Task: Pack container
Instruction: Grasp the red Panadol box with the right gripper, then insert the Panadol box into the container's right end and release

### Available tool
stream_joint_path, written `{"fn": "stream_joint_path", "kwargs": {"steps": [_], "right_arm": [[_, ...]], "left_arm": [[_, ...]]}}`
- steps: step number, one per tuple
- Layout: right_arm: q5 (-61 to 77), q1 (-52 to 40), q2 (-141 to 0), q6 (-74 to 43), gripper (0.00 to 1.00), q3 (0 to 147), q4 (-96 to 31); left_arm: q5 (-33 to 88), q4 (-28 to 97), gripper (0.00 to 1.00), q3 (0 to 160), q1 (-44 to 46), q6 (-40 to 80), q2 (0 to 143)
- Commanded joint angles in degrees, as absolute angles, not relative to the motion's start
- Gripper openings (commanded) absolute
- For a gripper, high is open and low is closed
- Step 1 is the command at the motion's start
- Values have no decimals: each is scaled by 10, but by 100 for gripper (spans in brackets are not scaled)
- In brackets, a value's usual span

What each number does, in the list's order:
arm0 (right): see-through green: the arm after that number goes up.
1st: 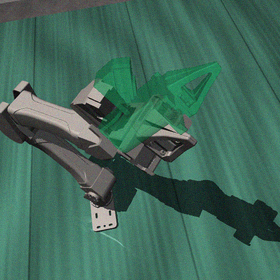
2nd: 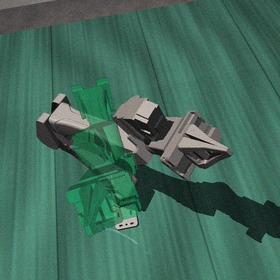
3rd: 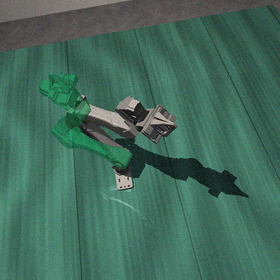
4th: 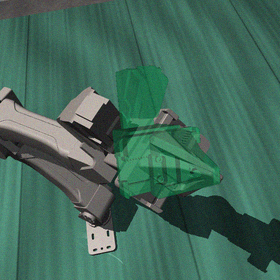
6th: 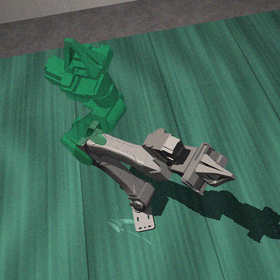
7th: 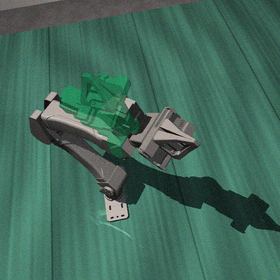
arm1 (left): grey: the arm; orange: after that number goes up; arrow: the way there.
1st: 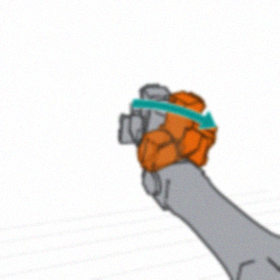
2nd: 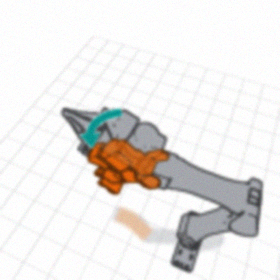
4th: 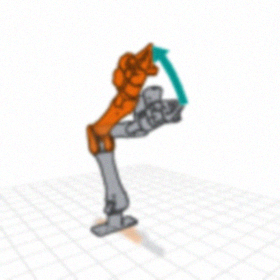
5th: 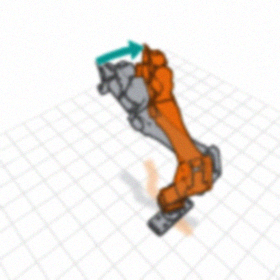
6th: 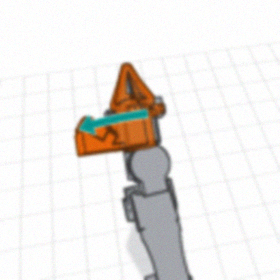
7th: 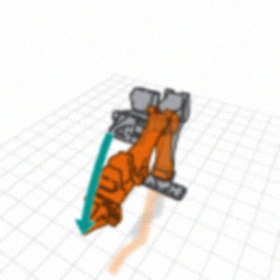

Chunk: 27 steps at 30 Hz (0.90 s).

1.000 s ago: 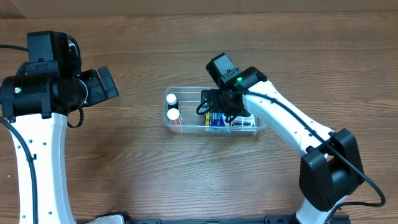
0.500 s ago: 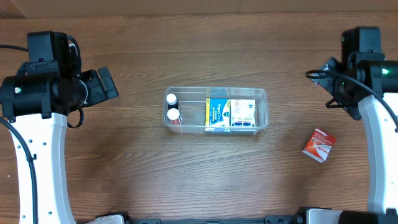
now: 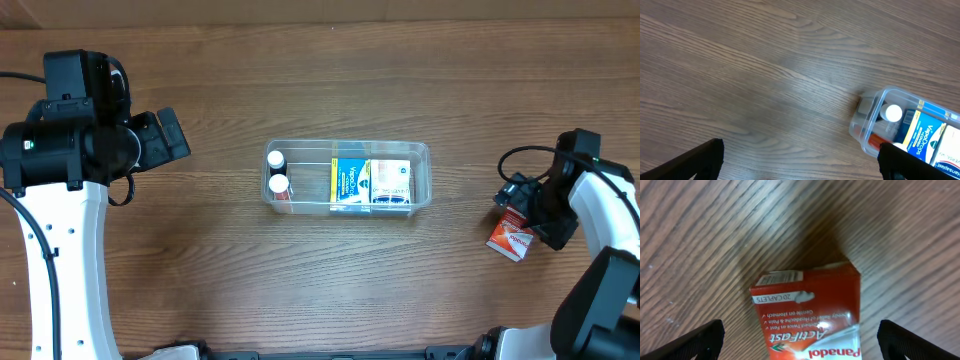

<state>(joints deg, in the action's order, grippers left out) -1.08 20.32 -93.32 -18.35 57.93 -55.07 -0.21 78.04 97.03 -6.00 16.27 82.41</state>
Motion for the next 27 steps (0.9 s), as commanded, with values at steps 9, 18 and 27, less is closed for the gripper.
{"fn": "stream_joint_path", "kwargs": {"steps": [9, 18, 27], "right_arm": [[12, 201, -1016, -165, 100, 573, -547], [16, 201, -1019, -165, 62, 573, -554], [62, 197, -993, -165, 66, 655, -607]], "left_arm": [[-6, 780, 100, 981, -61, 152, 824], [-6, 780, 100, 981, -61, 152, 824], [-6, 780, 100, 981, -61, 152, 824]]}}
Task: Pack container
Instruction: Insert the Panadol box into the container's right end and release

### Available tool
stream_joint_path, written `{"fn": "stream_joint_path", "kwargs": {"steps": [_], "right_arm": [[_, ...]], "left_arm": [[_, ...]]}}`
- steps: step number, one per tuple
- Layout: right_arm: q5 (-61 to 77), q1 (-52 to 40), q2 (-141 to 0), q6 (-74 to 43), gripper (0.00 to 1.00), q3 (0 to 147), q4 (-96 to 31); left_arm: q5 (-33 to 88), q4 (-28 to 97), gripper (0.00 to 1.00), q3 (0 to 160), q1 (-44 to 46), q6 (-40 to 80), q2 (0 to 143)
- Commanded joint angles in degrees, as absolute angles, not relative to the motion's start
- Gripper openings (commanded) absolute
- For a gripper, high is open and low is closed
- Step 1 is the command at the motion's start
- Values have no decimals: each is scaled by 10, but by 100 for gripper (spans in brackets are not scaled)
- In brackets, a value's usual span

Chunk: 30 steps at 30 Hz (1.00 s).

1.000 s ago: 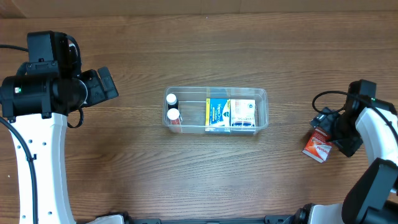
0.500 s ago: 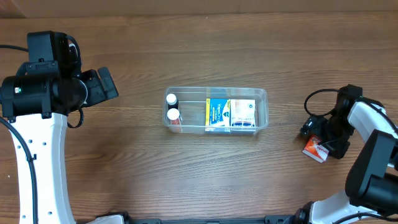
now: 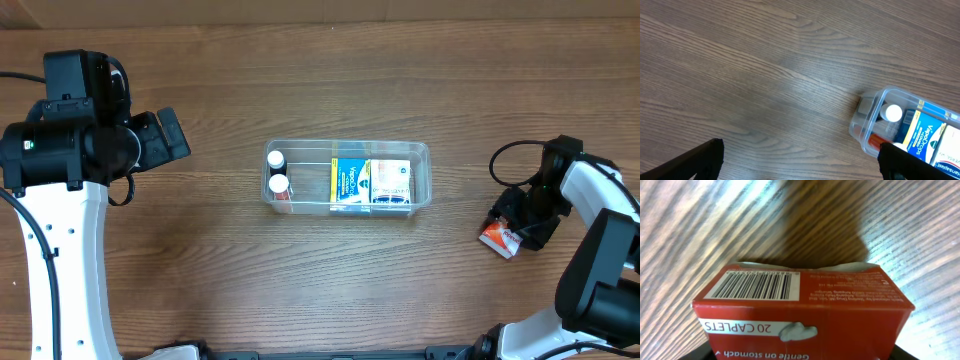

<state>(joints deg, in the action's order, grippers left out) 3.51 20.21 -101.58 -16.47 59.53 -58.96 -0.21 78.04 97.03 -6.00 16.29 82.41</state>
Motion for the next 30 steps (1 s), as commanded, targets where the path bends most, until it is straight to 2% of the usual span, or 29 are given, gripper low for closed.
{"fn": "stream_joint_path", "kwargs": {"steps": [1, 7, 10, 13, 17, 22, 30], "right_arm": [[66, 190, -978, -165, 66, 678, -623], [68, 80, -882, -165, 66, 780, -671], [67, -53, -842, -165, 66, 805, -653], [61, -159, -850, -184, 67, 803, -627], [35, -241, -891, -216, 67, 803, -609], [20, -253, -953, -228, 67, 800, -612], [9, -222, -1017, -227, 69, 799, -610]], "left_arm": [[-6, 780, 100, 981, -61, 152, 824], [-6, 780, 100, 981, -61, 152, 824], [-6, 780, 100, 981, -61, 152, 824], [-6, 780, 100, 981, -61, 152, 824], [-6, 780, 100, 981, -61, 152, 824], [-6, 781, 100, 981, -61, 152, 824], [-6, 782, 100, 981, -61, 152, 824]]}}
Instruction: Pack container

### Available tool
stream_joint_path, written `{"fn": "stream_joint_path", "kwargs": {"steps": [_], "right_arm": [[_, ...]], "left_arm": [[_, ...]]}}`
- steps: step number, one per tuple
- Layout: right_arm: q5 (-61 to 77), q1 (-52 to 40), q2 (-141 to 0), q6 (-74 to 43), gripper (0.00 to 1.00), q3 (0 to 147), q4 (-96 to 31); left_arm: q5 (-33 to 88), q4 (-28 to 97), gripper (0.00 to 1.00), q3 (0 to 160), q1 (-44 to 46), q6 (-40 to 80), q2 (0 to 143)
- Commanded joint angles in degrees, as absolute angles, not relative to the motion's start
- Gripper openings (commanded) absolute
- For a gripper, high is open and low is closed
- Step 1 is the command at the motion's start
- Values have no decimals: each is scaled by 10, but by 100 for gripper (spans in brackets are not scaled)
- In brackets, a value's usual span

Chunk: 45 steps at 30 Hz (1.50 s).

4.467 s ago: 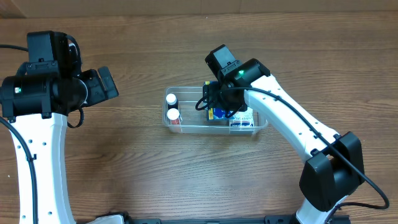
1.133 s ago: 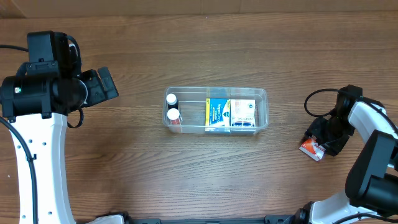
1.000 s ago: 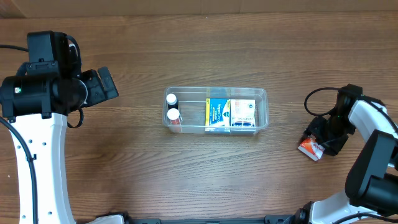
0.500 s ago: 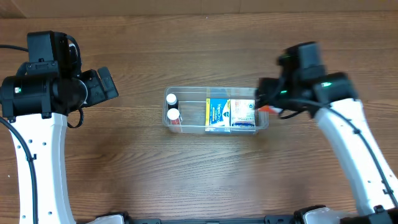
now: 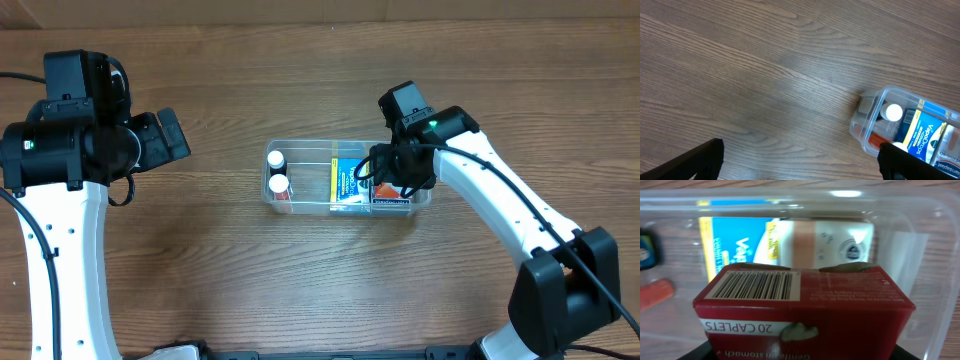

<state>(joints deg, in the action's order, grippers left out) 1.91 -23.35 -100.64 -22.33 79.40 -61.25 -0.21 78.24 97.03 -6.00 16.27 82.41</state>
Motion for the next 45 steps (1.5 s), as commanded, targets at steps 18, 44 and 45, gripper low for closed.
{"fn": "stream_joint_path", "kwargs": {"steps": [18, 44, 45], "right_arm": [[-65, -211, -964, -226, 97, 883, -607], [-77, -48, -897, -164, 100, 920, -606], [-77, -48, -881, -166, 100, 912, -608]], "left_arm": [[-6, 782, 100, 981, -61, 152, 824], [38, 753, 100, 980, -56, 48, 860], [34, 757, 100, 975, -55, 49, 841]]}}
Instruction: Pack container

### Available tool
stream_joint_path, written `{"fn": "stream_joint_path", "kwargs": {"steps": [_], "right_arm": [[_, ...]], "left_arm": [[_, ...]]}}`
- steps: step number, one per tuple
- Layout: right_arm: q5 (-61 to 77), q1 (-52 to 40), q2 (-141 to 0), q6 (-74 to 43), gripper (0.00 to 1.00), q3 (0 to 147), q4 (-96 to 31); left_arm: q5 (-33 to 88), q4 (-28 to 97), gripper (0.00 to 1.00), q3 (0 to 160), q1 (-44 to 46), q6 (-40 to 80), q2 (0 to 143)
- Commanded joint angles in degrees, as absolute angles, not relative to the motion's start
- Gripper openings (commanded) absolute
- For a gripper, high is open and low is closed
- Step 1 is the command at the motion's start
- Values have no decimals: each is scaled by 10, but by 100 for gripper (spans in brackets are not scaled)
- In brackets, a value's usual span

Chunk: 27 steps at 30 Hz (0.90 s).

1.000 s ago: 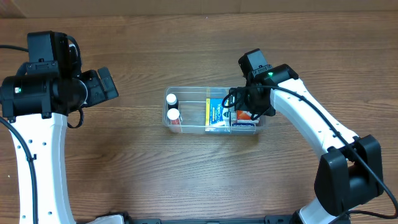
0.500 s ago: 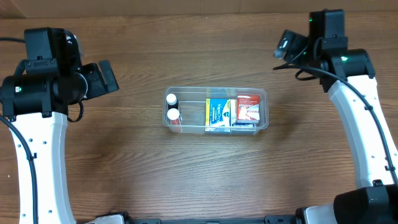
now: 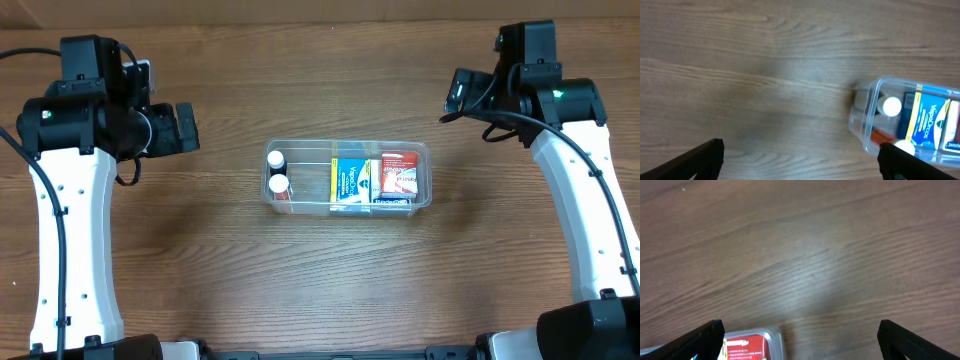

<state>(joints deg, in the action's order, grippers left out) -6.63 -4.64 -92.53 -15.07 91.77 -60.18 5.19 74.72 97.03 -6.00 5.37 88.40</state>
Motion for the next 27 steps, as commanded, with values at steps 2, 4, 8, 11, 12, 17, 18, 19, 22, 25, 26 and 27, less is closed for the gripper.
{"fn": "stream_joint_path", "kwargs": {"steps": [2, 4, 8, 11, 12, 17, 18, 19, 22, 25, 26, 27], "right_arm": [[-77, -49, -842, -174, 100, 887, -603], [-77, -49, -793, -181, 100, 847, -589], [-78, -62, -635, -176, 100, 695, -537], [-77, -72, -528, -175, 100, 597, -522], [-77, -72, -486, -179, 100, 567, -524], [-77, -72, -409, -180, 100, 540, -587], [-77, -72, -408, -180, 100, 540, -596], [-77, -72, -409, -180, 100, 540, -602], [-77, -72, -415, -180, 100, 540, -606], [-77, -72, -415, -180, 100, 540, -606], [-77, -72, -415, -180, 100, 540, -606], [-77, -72, -415, -180, 100, 540, -606]], "left_arm": [[34, 752, 100, 954, -54, 49, 802], [34, 735, 100, 911, -50, 49, 746], [41, 671, 100, 755, -48, 42, 573], [41, 638, 100, 666, -48, 54, 450], [41, 635, 100, 641, -48, 73, 406], [41, 645, 100, 605, -48, 120, 322], [41, 654, 100, 605, -48, 120, 321], [41, 663, 100, 605, -48, 120, 321], [41, 695, 100, 605, -48, 120, 322], [41, 708, 100, 605, -48, 120, 322], [41, 710, 100, 605, -48, 120, 322], [41, 711, 100, 605, -48, 120, 322]]}}
